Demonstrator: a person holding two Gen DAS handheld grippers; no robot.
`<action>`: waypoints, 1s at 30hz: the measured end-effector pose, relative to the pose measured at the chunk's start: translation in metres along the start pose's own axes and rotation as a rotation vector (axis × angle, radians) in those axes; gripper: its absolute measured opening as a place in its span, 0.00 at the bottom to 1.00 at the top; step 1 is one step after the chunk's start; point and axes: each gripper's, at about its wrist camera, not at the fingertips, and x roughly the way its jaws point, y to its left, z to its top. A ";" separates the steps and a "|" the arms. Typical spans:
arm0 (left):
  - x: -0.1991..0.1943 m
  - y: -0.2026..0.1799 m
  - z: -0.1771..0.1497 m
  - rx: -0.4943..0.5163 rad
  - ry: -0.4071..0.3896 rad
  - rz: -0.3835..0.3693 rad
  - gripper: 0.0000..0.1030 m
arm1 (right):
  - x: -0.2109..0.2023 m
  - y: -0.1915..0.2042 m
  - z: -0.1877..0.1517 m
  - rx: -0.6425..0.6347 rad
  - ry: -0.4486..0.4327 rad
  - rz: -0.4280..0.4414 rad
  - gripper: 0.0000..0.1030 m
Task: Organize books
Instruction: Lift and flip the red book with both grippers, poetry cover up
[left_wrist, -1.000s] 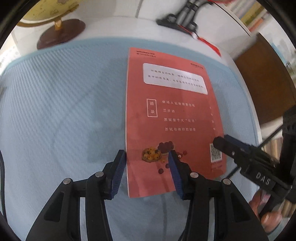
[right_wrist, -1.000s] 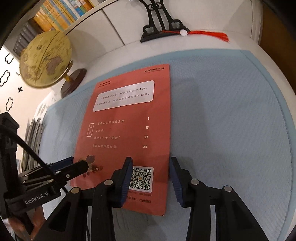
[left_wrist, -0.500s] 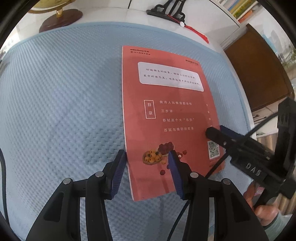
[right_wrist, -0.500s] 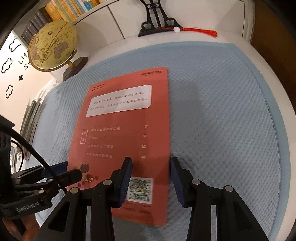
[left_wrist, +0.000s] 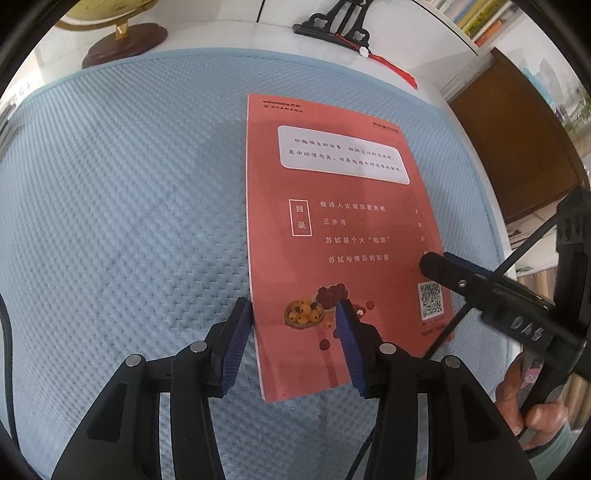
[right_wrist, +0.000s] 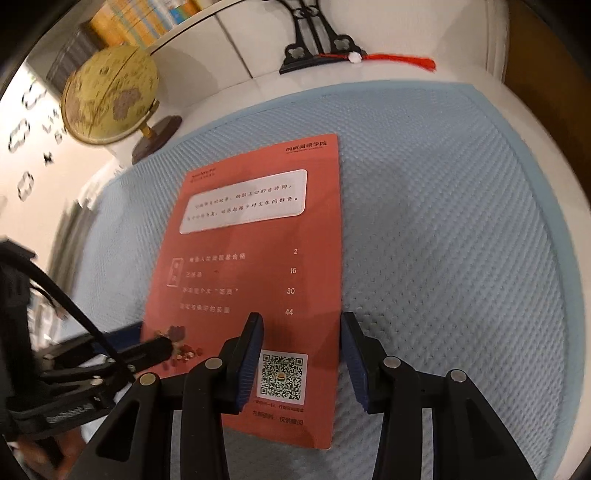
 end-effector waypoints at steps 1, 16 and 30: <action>-0.001 0.004 0.000 -0.014 0.001 -0.021 0.42 | -0.002 -0.006 0.001 0.033 0.007 0.043 0.42; -0.010 0.032 0.001 -0.081 0.049 -0.164 0.42 | 0.002 -0.034 0.009 0.318 0.037 0.556 0.44; -0.090 0.049 -0.026 -0.132 -0.185 -0.020 0.42 | -0.062 0.099 0.033 -0.062 -0.062 0.507 0.44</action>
